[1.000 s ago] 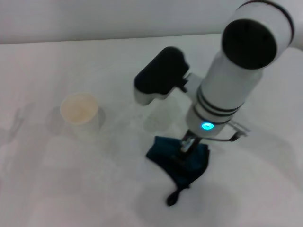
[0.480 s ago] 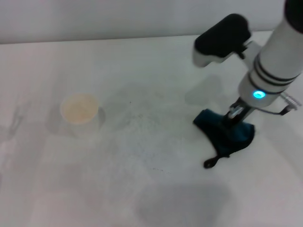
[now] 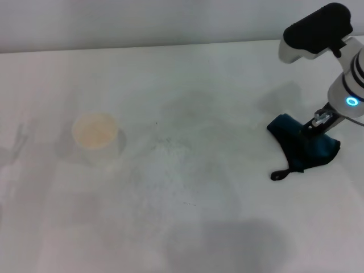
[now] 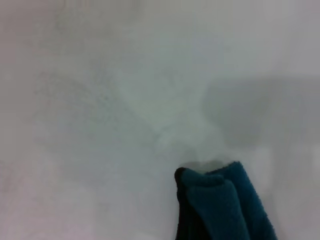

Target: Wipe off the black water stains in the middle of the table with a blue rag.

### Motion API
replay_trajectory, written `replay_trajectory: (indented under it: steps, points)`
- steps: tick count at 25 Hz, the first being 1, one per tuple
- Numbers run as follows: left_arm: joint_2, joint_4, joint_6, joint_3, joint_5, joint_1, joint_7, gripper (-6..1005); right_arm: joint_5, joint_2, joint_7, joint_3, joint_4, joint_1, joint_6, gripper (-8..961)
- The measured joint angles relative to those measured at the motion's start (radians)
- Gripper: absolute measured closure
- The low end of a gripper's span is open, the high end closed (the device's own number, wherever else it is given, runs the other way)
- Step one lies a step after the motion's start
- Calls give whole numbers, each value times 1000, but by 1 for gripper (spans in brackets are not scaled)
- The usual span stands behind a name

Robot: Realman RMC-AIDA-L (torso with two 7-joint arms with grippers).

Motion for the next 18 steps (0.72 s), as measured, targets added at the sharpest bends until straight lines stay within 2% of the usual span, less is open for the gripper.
replay_trajectory:
  steps: [8, 18]
  points:
    - [0, 0, -11, 0, 0, -8, 0, 113, -57, 3, -28, 33, -22, -29, -50, 887]
    - [0, 4, -14, 0, -1, -9, 0, 112, 76, 2, -127, 62, -35, -50, -59, 799]
